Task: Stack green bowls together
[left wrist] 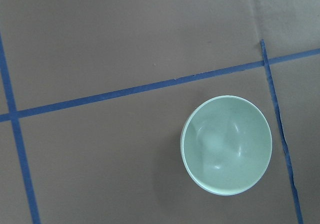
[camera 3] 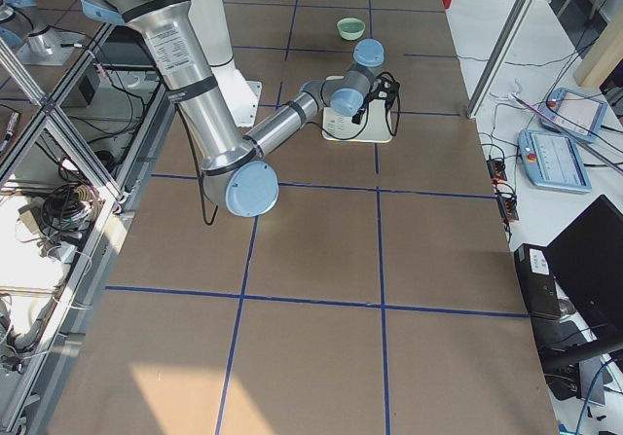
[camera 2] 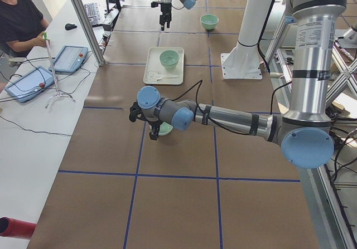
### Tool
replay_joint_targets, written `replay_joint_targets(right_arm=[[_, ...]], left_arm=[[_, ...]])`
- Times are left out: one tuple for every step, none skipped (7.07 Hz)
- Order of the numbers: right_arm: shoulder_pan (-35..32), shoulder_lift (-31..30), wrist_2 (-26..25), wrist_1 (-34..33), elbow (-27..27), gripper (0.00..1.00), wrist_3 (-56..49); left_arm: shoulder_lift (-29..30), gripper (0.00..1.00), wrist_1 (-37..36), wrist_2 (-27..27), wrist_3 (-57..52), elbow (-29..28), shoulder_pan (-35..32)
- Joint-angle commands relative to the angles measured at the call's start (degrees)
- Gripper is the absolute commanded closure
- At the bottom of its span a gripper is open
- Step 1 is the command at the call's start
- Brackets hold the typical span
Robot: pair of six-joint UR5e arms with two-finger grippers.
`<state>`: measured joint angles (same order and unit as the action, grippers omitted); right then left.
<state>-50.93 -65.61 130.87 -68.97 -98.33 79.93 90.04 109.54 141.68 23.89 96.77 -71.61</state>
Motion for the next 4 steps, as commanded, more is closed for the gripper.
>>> replay_joint_targets(right_arm=[[-4.4, -5.8, 3.9, 0.2, -1.2, 0.0, -9.4], [-4.4, -5.9, 3.9, 0.2, -1.1, 0.0, -9.5], [-4.4, -6.1, 3.8, 0.2, -1.1, 0.0, -9.5], [-4.4, -6.3, 3.7, 0.3, -1.1, 0.0, -9.5]], left_arm=[[0.0, 0.0, 6.0, -5.8, 8.2, -2.1, 5.2], [0.0, 0.0, 6.3, -6.8, 8.2, -3.4, 5.7], [0.2, 0.0, 6.5, -6.8, 8.4, -4.1, 6.3], [1.9, 0.0, 6.5, -6.8, 8.4, -5.7, 8.0]])
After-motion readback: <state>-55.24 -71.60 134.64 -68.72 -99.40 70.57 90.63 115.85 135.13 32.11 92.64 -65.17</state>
